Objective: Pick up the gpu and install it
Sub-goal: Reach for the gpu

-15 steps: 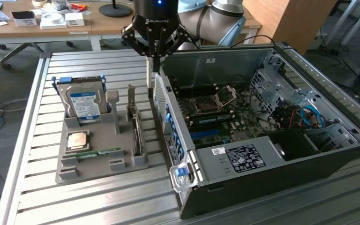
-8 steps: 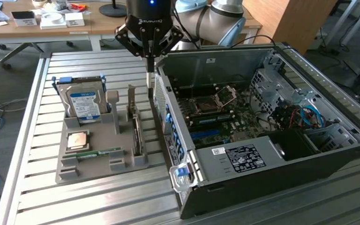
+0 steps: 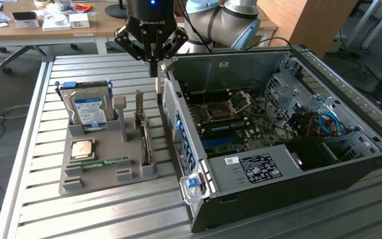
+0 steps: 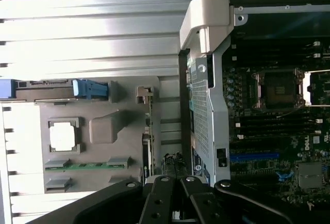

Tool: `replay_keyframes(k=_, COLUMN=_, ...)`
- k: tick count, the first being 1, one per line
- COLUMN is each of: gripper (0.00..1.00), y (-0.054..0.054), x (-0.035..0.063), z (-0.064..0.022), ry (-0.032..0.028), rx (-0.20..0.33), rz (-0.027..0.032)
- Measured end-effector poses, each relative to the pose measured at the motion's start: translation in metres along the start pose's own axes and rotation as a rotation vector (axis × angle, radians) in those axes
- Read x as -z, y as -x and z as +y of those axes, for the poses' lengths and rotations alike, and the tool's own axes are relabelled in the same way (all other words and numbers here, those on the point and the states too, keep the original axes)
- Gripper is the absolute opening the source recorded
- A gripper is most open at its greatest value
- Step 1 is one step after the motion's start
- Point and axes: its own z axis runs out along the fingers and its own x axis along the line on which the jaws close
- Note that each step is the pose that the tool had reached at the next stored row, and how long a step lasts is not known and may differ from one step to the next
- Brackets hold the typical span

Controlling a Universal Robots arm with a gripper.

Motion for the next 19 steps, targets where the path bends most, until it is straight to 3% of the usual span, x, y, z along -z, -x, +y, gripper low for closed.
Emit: replay_keyframes(k=19, gripper=0.11, y=-0.03, x=-0.0001, z=-0.0006, ry=0.0, rx=0.0, rz=0.0)
